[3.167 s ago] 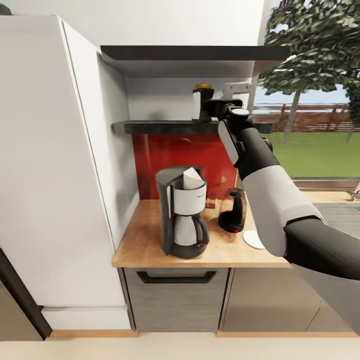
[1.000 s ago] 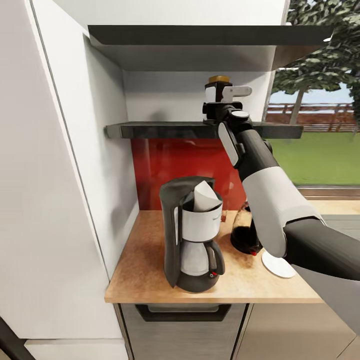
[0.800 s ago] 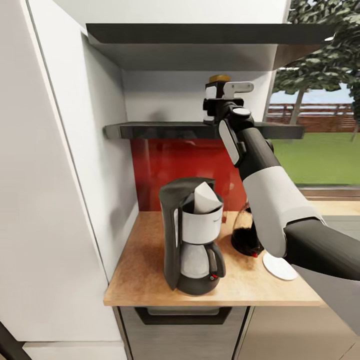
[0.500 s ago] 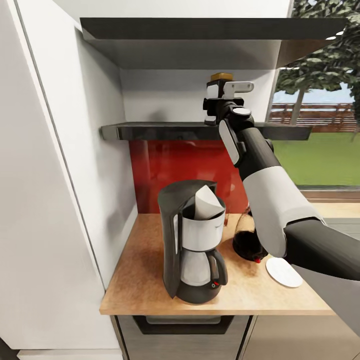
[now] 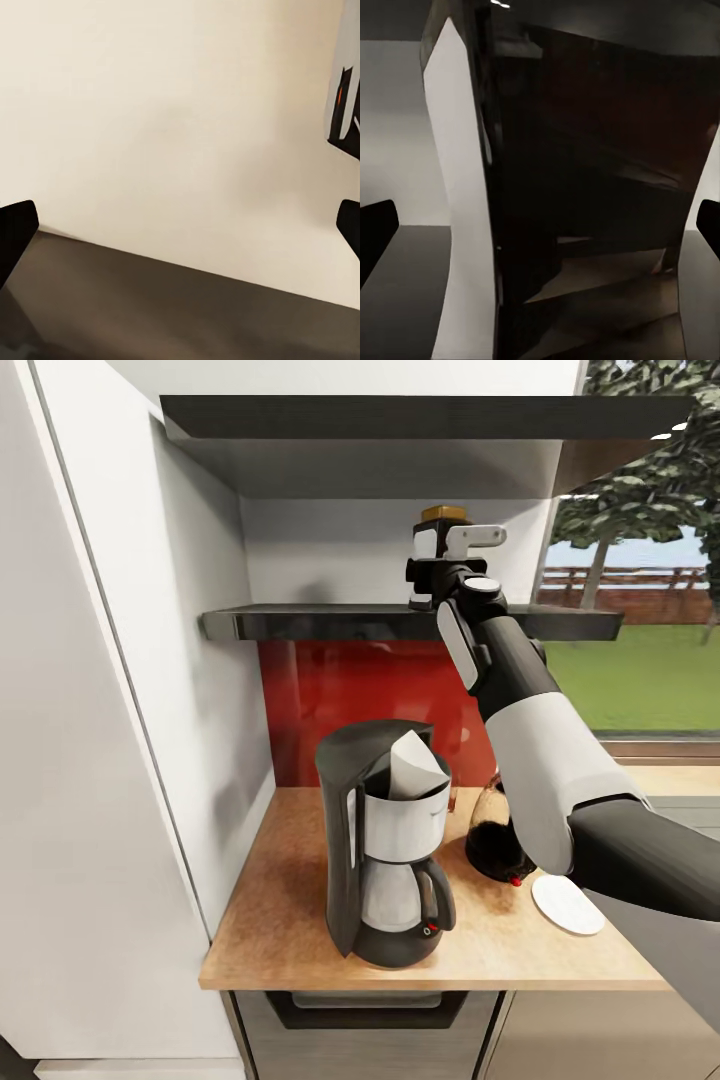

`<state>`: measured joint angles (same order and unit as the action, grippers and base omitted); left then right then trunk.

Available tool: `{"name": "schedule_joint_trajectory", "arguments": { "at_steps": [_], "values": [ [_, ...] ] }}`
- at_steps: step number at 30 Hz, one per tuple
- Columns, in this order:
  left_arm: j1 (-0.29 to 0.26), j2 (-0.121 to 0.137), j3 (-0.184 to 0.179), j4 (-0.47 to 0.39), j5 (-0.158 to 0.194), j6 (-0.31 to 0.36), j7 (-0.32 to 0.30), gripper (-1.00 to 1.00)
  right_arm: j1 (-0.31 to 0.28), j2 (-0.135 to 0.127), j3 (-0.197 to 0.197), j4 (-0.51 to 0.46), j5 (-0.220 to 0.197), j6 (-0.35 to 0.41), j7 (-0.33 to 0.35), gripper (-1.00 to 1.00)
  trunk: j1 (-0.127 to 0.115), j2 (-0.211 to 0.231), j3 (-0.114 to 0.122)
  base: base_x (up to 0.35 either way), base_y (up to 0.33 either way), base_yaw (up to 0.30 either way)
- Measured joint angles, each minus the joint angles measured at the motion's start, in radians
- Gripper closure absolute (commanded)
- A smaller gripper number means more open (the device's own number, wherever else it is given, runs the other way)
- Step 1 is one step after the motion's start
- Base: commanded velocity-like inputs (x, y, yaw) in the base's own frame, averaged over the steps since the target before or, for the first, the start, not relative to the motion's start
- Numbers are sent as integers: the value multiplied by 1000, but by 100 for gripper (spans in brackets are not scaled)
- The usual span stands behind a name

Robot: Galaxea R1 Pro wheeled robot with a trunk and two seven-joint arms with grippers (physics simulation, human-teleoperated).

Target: Set up a coffee station on the kitchen countertop: keep the coffee maker on the countertop, move the bottle of coffee from the kitchen shelf to the counter next to the coffee maker, place a paper coffee filter on top of the coffee maker, put the saucer next to the coffee maker with the coffee cup on the saucer, and place the electric kettle next to the coffee maker.

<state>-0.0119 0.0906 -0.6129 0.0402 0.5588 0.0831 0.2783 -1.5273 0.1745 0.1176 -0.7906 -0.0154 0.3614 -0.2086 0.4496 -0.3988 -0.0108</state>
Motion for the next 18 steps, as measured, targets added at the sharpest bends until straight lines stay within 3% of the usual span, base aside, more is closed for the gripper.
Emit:
{"name": "schedule_joint_trajectory", "arguments": {
  "at_steps": [13, 14, 18],
  "values": [
    [1, 0, 0, 0, 0, 0, -1, -100, 0, 0, 0, 1, 0, -2, 0, -100, 0, 0, 0, 28, 0, 0],
    [2, 0, 0, 0, 0, -1, -1, -100, 0, 0, 0, 1, 0, -2, 1, 100, 0, 0, 0, 2, 0, 0],
    [2, 0, 0, -1, 0, -1, -1, -100, 0, 0, 0, 12, 3, -1, 1, 100, 0, 0, 0, 0, 0, 0]
  ]
}}
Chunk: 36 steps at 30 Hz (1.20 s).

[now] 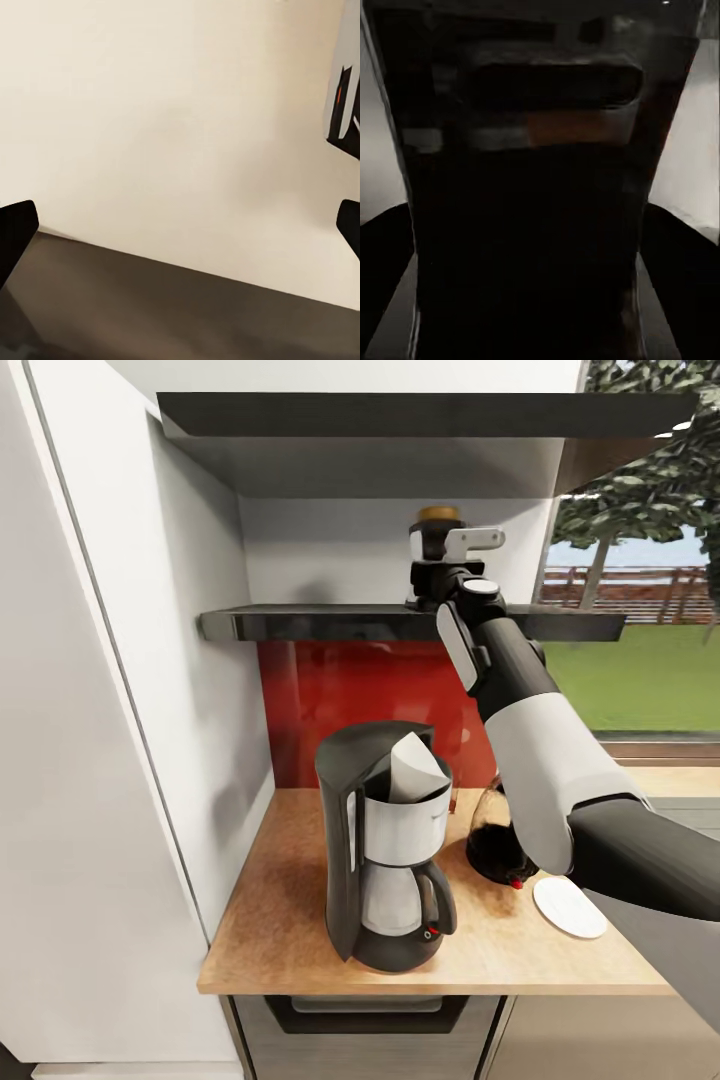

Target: Set up a coffee station on the kitchen countertop: keep the coffee maker on the countertop, move the bottle of coffee from the kitchen shelf to the counter next to the coffee maker, place a paper coffee filter on top of the coffee maker, put the saucer next to the coffee maker with the coffee cup on the saucer, and place the electric kettle next to the coffee maker.

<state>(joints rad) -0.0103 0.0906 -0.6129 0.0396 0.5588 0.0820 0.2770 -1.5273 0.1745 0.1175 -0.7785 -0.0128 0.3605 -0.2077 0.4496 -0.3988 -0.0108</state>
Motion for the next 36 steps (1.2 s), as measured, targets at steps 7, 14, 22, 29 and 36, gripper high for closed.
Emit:
{"name": "schedule_joint_trajectory", "arguments": {
  "at_steps": [7, 14, 22, 29, 36],
  "values": [
    [0, 0, 0, 0, 0, 0, 0, -100, 0, 0, 0, 15, 9, 1, -1, 100, 0, -1, 0, 0, 0, 0],
    [0, 1, 0, 0, 0, 0, -1, -100, 0, 0, 0, 15, 8, 1, 0, 100, 0, -1, 0, 0, 0, 0],
    [0, 11, -1, -1, 0, -11, -3, -100, 0, 0, 1, 15, 7, 1, 0, 100, 0, -1, 0, -1, 0, 0],
    [0, 8, -3, -2, 0, -13, -3, -100, 0, 0, 1, 14, 10, 0, 0, 100, 0, 0, 0, -224, 0, 0],
    [0, 6, -3, -2, 0, -14, -3, -100, 0, 0, 0, 13, -1, 0, 1, 100, 1, 0, 0, -334, 0, 0]
  ]
}}
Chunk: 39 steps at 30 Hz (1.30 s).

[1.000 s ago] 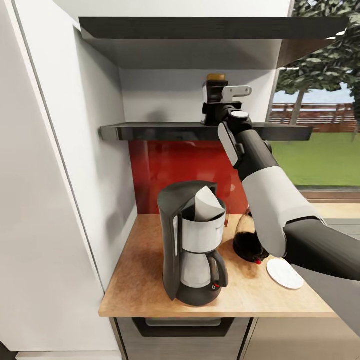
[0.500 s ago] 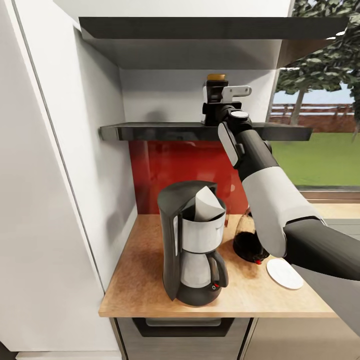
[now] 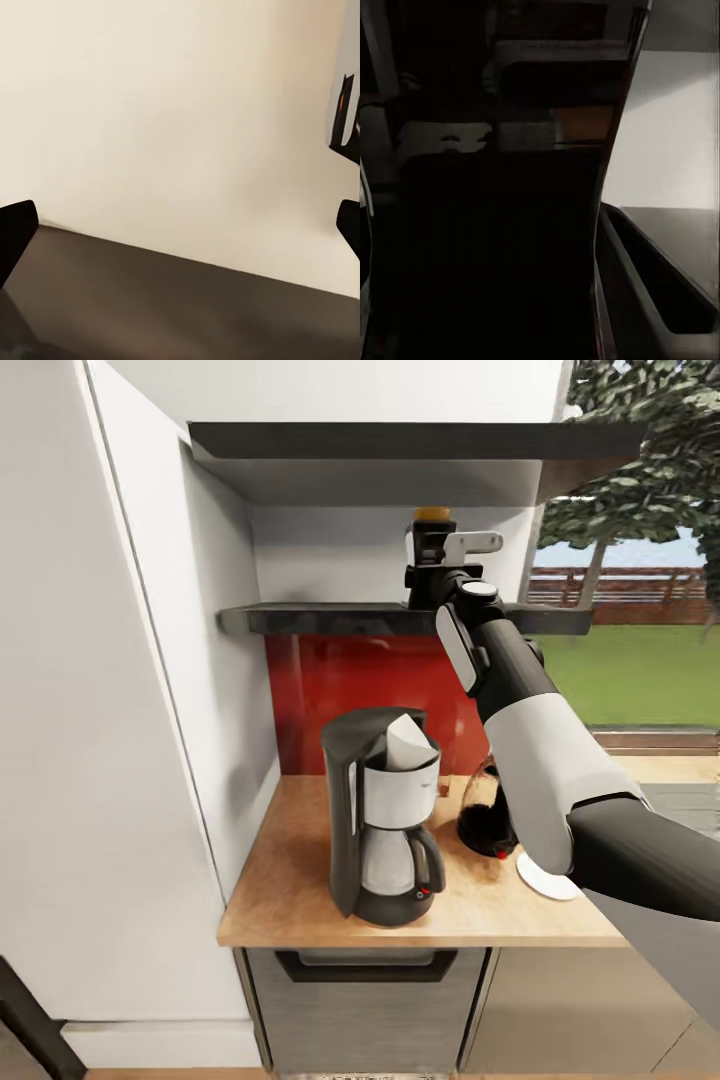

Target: Set up a coffee station on the kitchen countertop: keep the coffee maker on the countertop, move the bottle of coffee from the kitchen shelf to the counter next to the coffee maker, place a paper coffee filter on top of the coffee maker, put the saucer next to the coffee maker with the coffee cup on the saucer, and place the electric kettle next to the coffee maker.

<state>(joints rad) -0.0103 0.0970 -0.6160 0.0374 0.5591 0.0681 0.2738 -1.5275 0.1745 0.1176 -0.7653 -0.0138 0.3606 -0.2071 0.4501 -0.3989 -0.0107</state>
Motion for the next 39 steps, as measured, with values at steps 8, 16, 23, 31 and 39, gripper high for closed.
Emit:
{"name": "schedule_joint_trajectory", "arguments": {
  "at_steps": [8, 16, 23, 31, 39],
  "values": [
    [0, 4, 0, 0, 1, 0, 0, -100, 0, 0, 1, 1, -5, 0, 1, 100, 0, 0, 0, -336, 0, 0],
    [0, 4, 0, -2, 2, 0, 0, -100, 1, 0, 1, 11, -3, 0, 0, 100, -1, 0, 0, -97, 0, 0],
    [0, 4, 0, -4, 2, 0, 0, -100, 52, 0, 1, -4, -4, -3, 0, 100, 0, 0, 0, -154, 0, 0],
    [0, 4, 0, -3, 0, 0, 0, -100, 63, 0, 1, -13, -3, -3, 0, 100, -1, 0, 0, -54, 0, 0],
    [0, 4, 0, -4, -1, 0, 0, -100, 178, 0, 1, -30, -4, -57, 0, 100, 0, 1, 0, -1, 0, 0]
  ]
}}
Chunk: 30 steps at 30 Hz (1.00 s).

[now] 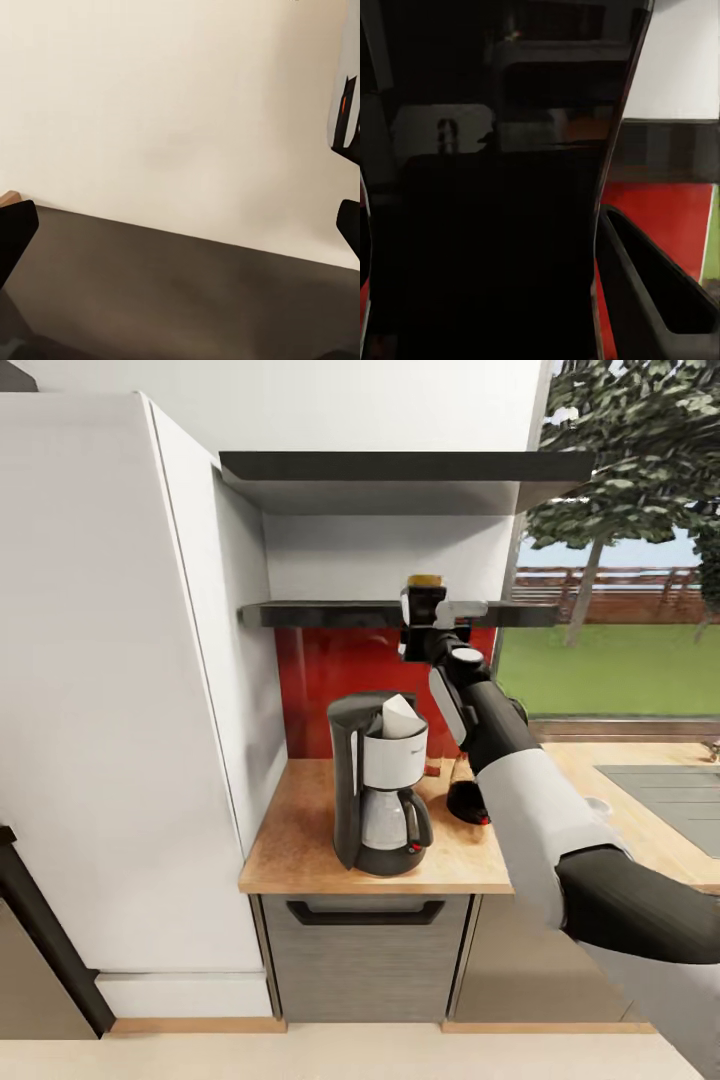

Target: Set up a coffee station on the kitchen countertop: keep the coffee maker on the countertop, move the bottle of coffee from the kitchen shelf to the counter next to the coffee maker, place a paper coffee filter on top of the coffee maker, put the saucer next to the coffee maker with the coffee cup on the saucer, and place the electric kettle next to the coffee maker.

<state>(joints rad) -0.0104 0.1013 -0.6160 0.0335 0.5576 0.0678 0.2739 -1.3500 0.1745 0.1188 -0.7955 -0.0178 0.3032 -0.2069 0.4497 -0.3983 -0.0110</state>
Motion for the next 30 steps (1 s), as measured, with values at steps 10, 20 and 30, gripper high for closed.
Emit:
{"name": "schedule_joint_trajectory", "arguments": {
  "at_steps": [10, 20, 30],
  "values": [
    [0, -1, 0, -1, -1, 0, 0, -100, 263, 0, 1, -285, 3, -39, 1, 100, 0, 0, 0, -24, 0, 0],
    [0, 0, 0, -1, 0, 0, 0, -100, 475, 0, 5, -484, 44, -38, 3, 100, 0, -1, 0, -3, 0, 0],
    [0, 0, 0, -1, 0, 1, 2, -100, 573, 0, 6, -652, 80, -36, 4, 100, 0, 0, 0, 0, 0, 0]
  ]
}}
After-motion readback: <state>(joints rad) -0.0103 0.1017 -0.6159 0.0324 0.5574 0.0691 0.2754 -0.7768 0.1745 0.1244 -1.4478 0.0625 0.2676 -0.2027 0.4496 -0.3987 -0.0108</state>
